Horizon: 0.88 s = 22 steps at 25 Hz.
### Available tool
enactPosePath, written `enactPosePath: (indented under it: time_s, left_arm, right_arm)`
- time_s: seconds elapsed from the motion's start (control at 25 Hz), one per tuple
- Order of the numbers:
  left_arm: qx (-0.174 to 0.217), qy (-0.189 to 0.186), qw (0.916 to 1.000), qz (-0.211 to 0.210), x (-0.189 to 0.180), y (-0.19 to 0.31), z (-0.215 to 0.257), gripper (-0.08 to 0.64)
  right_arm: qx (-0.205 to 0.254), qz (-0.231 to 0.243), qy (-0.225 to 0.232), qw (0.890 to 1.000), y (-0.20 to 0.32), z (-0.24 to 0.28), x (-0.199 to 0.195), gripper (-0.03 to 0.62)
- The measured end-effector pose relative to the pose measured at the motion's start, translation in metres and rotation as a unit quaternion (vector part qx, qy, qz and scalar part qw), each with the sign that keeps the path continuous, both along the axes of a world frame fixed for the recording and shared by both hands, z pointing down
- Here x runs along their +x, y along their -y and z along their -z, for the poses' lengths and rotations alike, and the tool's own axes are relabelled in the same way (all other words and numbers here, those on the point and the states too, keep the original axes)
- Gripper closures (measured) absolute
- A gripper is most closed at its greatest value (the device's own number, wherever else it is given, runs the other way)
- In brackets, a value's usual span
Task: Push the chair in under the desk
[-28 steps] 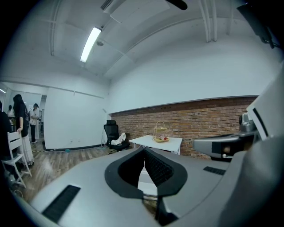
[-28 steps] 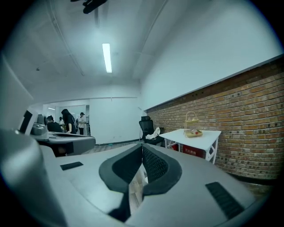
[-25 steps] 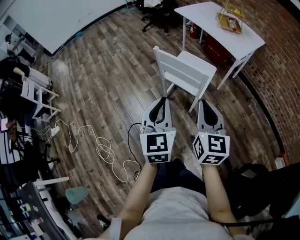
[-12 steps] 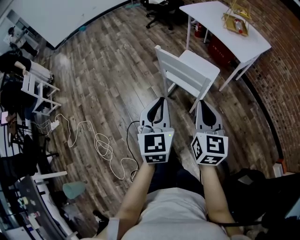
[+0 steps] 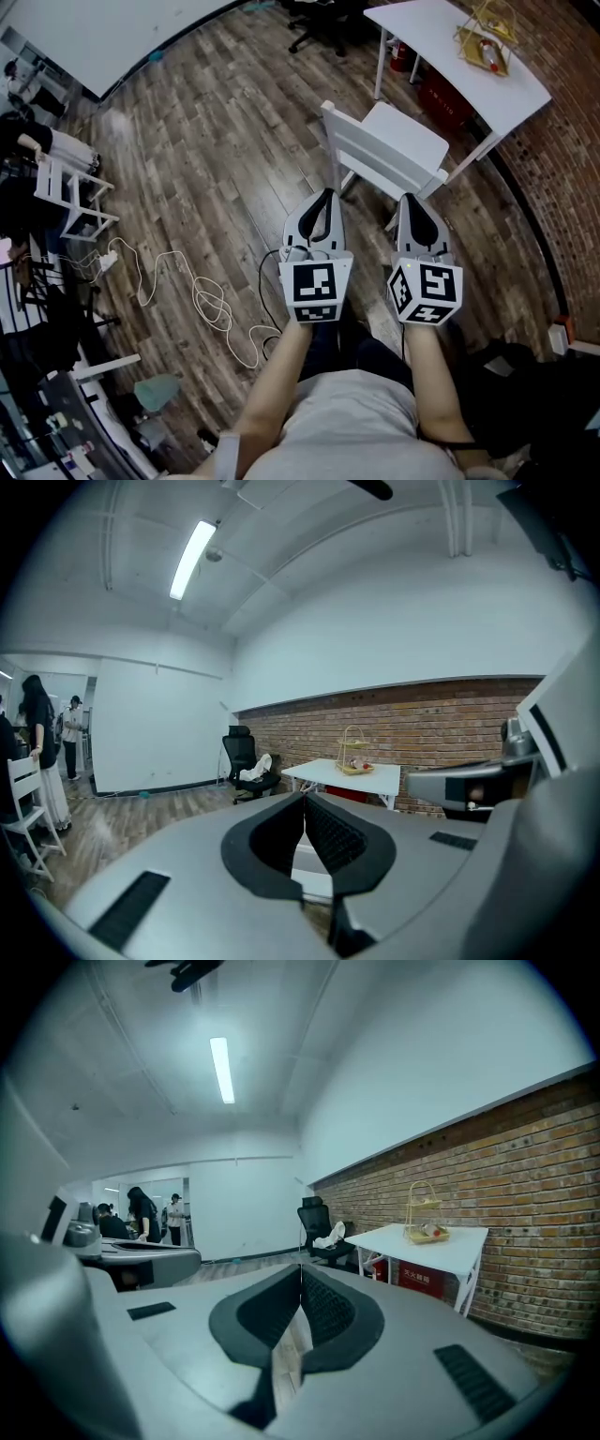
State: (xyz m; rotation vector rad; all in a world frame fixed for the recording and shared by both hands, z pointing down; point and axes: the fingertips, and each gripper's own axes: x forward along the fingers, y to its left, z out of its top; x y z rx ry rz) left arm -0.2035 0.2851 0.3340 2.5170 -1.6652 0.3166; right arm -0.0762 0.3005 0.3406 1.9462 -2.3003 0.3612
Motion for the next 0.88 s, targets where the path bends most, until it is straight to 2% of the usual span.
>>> enactPosePath:
  time_s: [0.52,0.88]
  left_arm:
    - [-0.02,-0.005,0.9979,-0.062,-0.036,0.11,-0.013,0.543]
    - [-0.033,-0.007,0.9952,-0.092,-0.04,0.155,-0.028,0.543]
  right_arm:
    - [-0.026,-0.055,-0.012,0.998,0.093,-0.014,-0.038,0.577]
    - [-0.041,-0.089,-0.015,0.995,0.122,-0.027,-0.038,0.577]
